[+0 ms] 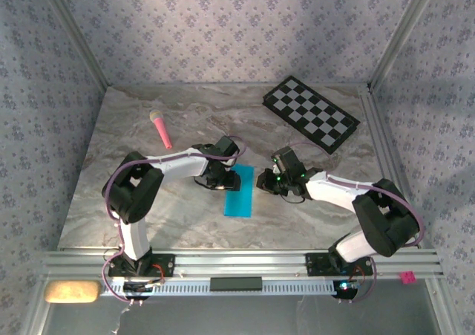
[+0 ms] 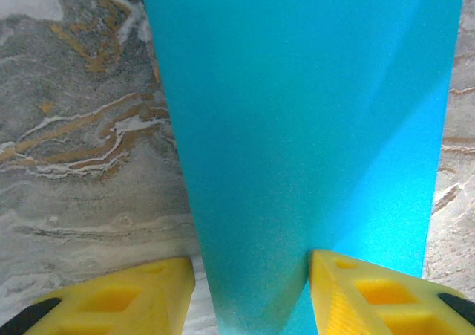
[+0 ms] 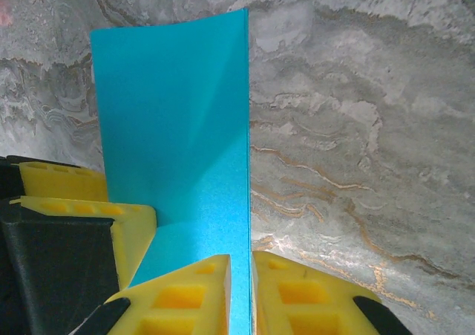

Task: Fold a paper plane with a square sheet of paper (pick it up from the middle)
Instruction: Hold the square sheet of paper at the center of the table.

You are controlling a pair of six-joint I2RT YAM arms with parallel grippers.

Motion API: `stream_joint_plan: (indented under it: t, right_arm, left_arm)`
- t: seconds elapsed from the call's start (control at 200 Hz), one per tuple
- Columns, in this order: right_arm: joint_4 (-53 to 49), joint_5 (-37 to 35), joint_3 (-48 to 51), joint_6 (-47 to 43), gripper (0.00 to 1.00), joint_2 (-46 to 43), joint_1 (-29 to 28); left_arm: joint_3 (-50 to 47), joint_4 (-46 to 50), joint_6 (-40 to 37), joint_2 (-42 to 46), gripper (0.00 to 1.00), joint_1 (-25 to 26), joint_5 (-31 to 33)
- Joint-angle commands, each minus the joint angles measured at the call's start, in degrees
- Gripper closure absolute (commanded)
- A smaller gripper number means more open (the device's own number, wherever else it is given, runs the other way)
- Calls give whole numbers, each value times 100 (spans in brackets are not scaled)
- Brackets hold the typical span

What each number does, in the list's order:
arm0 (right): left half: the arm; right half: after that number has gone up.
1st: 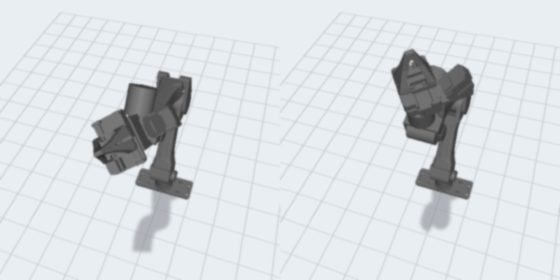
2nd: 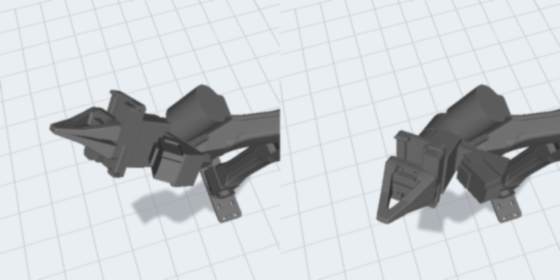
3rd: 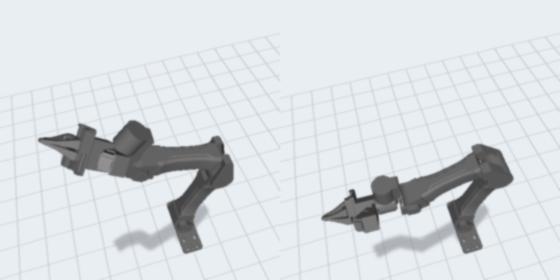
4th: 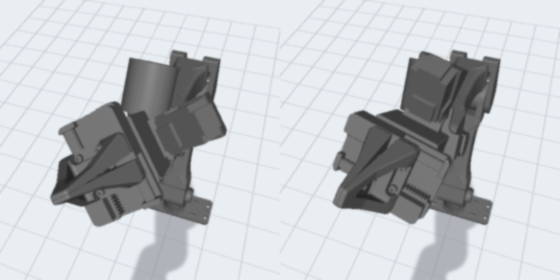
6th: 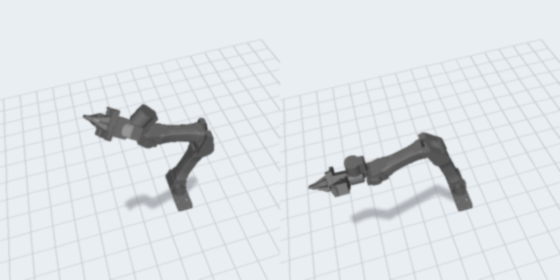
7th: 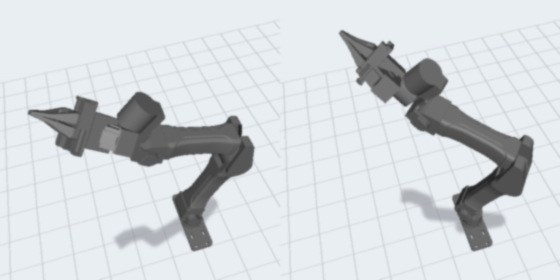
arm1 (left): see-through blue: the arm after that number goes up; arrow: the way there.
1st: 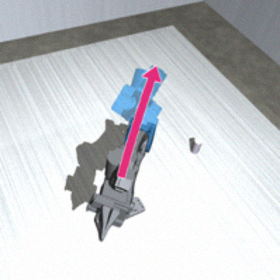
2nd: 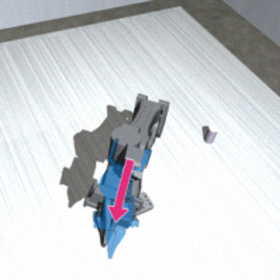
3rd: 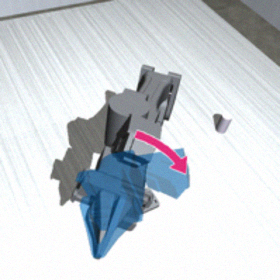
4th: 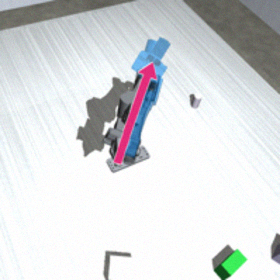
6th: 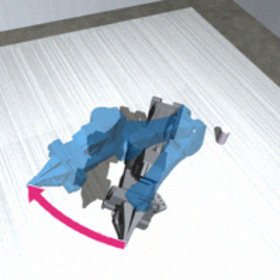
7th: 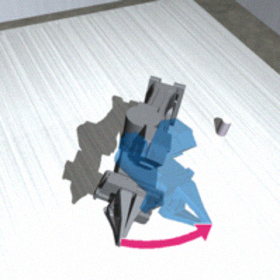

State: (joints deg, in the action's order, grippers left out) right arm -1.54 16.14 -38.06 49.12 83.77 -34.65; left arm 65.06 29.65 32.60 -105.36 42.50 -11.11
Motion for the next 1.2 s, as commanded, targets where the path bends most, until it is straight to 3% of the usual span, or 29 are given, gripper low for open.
stream_joint_plan:
  t: [0.0, 0.255, 0.345, 0.645, 0.86, 1.194]
  right_arm:
    - [-146, -130, 45, 62, 84, -97, -15]
    - [-194, -184, 13, 62, 83, -122, -15]
    - [180, 116, 58, 48, 84, -77, -52]
    - [653, 341, -275, 233, 100, 611, -325]
    - [737, 321, -374, 290, 100, 855, -397]
    - [288, -574, 185, 586, 100, 57, -90]
  left_arm:
    - [-72, -303, -43, -362, 51, -13, 301]
    - [-24, -261, -112, -358, 51, -5, 355]
    - [-35, -272, -100, -354, 51, -5, 371]
    - [-46, -286, -105, -365, 51, 2, 354]
    - [-64, -310, -100, -365, 51, 3, 351]
    - [-37, -311, -109, -353, 51, 17, 336]
